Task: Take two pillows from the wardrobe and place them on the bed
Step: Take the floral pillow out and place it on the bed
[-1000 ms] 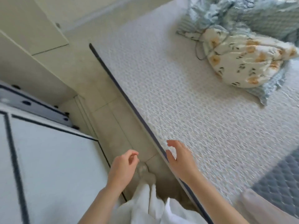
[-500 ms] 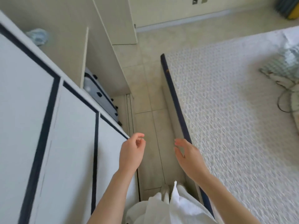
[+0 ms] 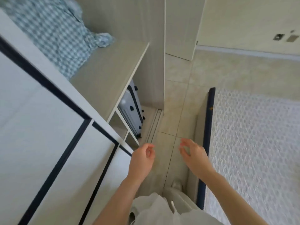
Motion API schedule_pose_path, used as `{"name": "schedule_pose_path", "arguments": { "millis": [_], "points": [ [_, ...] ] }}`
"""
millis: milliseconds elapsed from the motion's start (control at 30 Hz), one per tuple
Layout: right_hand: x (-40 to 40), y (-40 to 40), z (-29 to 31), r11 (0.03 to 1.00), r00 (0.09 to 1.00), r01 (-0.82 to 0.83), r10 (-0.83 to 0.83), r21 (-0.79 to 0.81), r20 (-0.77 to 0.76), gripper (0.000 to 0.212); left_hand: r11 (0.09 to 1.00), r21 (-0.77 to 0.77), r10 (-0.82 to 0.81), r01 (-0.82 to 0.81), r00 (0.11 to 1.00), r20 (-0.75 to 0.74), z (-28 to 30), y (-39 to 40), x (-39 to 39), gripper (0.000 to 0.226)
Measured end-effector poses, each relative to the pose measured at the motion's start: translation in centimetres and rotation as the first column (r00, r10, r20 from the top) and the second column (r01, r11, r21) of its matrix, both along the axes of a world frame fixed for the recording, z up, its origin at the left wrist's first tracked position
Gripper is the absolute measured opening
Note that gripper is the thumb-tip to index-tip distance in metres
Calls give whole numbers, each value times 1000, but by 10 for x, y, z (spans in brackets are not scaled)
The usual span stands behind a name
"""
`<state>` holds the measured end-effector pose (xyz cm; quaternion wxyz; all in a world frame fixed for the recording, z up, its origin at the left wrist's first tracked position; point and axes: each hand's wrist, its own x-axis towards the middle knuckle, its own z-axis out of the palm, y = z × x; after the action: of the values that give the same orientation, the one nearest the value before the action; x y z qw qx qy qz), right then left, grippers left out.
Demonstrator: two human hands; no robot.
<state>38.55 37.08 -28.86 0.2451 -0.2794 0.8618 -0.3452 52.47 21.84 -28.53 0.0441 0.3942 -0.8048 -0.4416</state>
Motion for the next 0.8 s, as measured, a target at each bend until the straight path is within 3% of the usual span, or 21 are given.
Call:
{"name": "schedule_pose_path", "arguments": {
  "millis": [400,600,800],
  "points": [
    [-143,-156,42,937,927,-343,325,-69,-185,35,927,-92,341,-365,918,-201,33,-82,-121,21],
    [-187,-258,63,869,854,-485,447,-97,-268,35,843,-88,482,-530,819,-311,45,-146,-168,22],
    [-214,-339,77,793,786,-597,547,-124,-290,36,741,-123,598,-660,732,-326,47,-196,-192,23]
  ]
}}
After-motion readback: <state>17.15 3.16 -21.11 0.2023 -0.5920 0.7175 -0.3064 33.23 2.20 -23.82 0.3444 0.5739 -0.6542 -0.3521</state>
